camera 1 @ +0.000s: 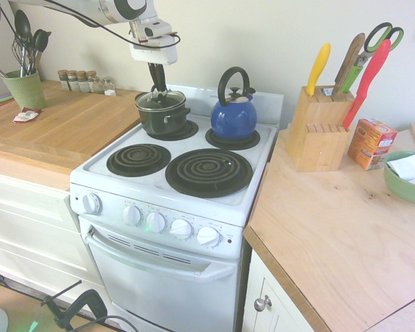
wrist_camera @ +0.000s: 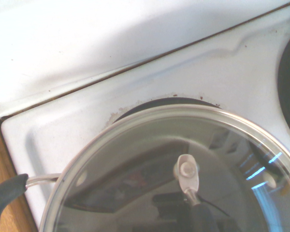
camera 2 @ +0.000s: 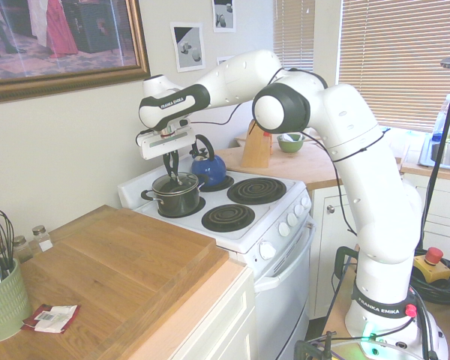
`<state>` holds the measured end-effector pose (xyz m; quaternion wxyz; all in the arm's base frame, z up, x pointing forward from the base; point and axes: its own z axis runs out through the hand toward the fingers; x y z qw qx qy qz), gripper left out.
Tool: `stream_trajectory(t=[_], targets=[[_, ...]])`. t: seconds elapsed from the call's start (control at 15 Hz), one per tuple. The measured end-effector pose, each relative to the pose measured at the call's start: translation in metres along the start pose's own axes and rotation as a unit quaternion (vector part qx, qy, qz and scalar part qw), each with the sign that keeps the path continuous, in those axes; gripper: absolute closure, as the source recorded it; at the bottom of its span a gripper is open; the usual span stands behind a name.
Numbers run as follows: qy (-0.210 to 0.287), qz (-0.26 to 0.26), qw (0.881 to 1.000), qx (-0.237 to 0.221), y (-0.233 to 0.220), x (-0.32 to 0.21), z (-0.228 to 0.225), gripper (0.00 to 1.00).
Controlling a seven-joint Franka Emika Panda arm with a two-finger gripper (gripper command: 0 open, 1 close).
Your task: Cover the lid of the pot
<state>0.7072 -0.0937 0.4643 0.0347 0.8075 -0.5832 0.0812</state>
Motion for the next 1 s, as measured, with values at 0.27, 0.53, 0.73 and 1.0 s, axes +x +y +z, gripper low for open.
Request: stream_trajectory(t=[0.27, 0.53, 0.73, 1.0], targets=[[0.001, -0.001, 1.000, 0.002, -0.002, -0.001, 0.004, 0.00], [0.000, -0.002, 1.000, 0.002, -0.003, -0.002, 0.004, 0.00], [0.000, -0.005, 1.000, 0.002, -0.003, -0.006, -0.003, 0.00], [0.017, -0.027, 0.999, 0.031, 0.002, -0.032, -0.069, 0.00]])
